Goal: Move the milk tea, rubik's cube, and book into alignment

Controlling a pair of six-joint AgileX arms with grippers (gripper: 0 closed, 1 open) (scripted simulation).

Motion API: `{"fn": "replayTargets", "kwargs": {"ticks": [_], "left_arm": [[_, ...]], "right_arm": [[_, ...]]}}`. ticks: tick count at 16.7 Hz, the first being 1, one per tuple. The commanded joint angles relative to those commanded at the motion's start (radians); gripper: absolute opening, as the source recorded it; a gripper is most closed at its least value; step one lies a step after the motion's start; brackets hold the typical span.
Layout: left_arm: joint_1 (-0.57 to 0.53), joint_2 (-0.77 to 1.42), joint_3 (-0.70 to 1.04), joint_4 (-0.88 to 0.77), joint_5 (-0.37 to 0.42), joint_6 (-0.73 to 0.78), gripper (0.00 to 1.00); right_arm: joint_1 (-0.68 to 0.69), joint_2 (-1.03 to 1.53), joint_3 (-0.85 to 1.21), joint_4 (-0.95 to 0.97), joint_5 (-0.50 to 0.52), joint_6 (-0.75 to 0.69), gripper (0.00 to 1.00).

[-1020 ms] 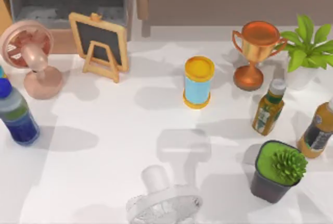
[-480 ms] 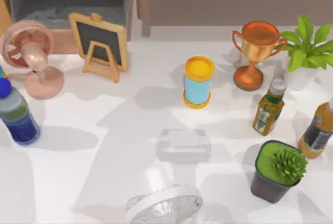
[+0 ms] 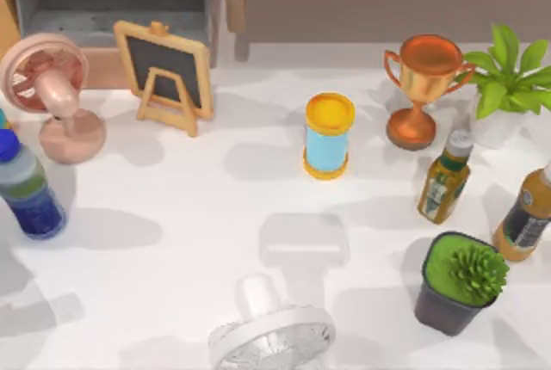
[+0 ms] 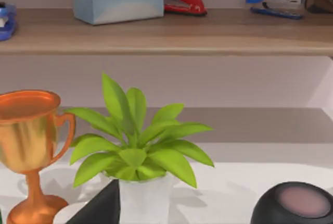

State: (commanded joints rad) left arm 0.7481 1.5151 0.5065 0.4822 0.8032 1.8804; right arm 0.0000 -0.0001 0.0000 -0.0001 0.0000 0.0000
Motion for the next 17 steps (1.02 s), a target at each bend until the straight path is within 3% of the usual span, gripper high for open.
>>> {"fn": "replayTargets", "kwargs": {"ticks": [5, 17], "left_arm": [[0.050, 0.149, -0.083, 0.049, -0.081, 0.197, 0.00], [0.038, 0.187, -0.076, 0.076, -0.106, 0.199, 0.00]], "right_arm": [[0.000, 0.000, 0.000, 0.000, 0.000, 0.000, 1.00], [0.000, 0.000, 0.000, 0.000, 0.000, 0.000, 1.00]]}}
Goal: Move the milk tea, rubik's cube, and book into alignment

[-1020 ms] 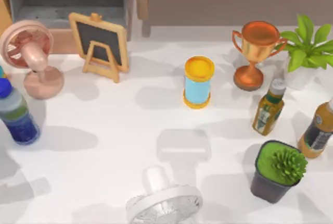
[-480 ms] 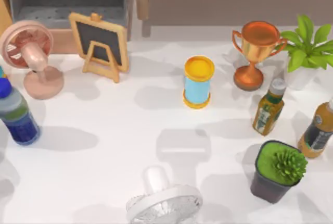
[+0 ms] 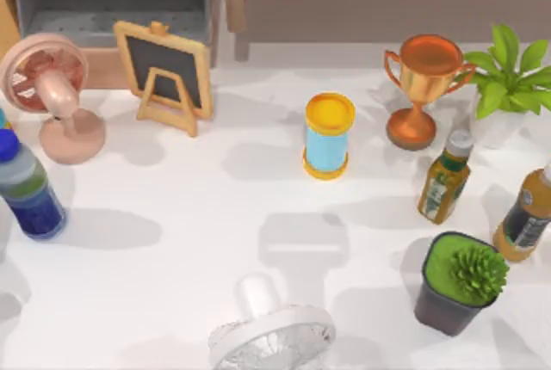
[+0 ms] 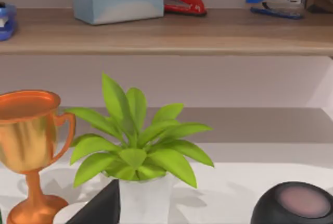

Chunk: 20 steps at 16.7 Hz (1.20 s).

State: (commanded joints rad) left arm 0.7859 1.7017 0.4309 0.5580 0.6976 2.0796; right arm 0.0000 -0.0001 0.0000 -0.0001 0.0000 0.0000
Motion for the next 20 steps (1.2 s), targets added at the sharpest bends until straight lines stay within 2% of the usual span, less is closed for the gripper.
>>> {"fn": "replayTargets", "kwargs": {"ticks": [2, 15, 20], "left_arm": [[0.000, 0.000, 0.000, 0.000, 0.000, 0.000, 0.00], [0.000, 0.000, 0.000, 0.000, 0.000, 0.000, 0.98], [0.000, 0.000, 0.000, 0.000, 0.000, 0.000, 1.00]], "right_arm": [[0.000, 0.000, 0.000, 0.000, 0.000, 0.000, 1.00], [0.000, 0.000, 0.000, 0.000, 0.000, 0.000, 1.00], [0.000, 0.000, 0.000, 0.000, 0.000, 0.000, 1.00]]}}
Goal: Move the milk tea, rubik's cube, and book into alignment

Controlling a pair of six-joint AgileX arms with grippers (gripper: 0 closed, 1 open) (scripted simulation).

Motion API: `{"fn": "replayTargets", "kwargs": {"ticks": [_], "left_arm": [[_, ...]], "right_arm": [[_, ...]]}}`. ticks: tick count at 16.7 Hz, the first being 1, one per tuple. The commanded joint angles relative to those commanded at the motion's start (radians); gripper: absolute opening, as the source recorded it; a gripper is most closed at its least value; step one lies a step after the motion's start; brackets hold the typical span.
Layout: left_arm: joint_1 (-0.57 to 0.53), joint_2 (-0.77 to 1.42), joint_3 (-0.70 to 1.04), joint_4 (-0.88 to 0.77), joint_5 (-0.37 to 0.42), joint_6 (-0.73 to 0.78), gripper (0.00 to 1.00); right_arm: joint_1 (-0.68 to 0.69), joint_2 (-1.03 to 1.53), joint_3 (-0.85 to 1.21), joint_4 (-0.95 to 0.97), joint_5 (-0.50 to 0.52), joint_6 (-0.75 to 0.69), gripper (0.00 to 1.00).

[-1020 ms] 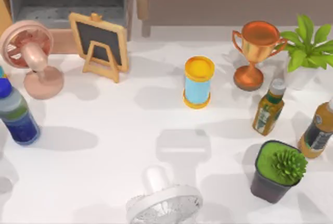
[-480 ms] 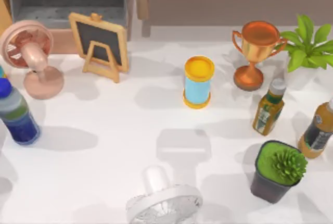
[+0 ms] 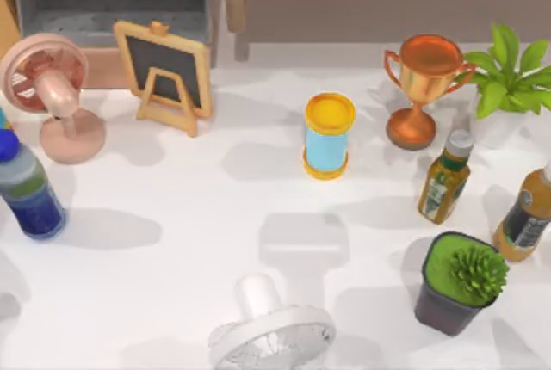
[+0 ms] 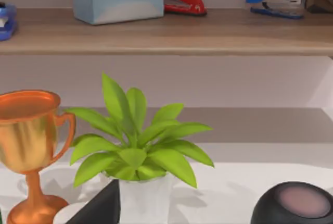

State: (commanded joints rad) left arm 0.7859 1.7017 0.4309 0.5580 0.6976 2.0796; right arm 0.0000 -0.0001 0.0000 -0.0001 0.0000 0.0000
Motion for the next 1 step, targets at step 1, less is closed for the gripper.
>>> {"fn": "replayTargets", "kwargs": {"ticks": [1], "left_arm": [[0.000, 0.000, 0.000, 0.000, 0.000, 0.000, 1.00]], "right_arm": [[0.000, 0.000, 0.000, 0.000, 0.000, 0.000, 1.00]]}}
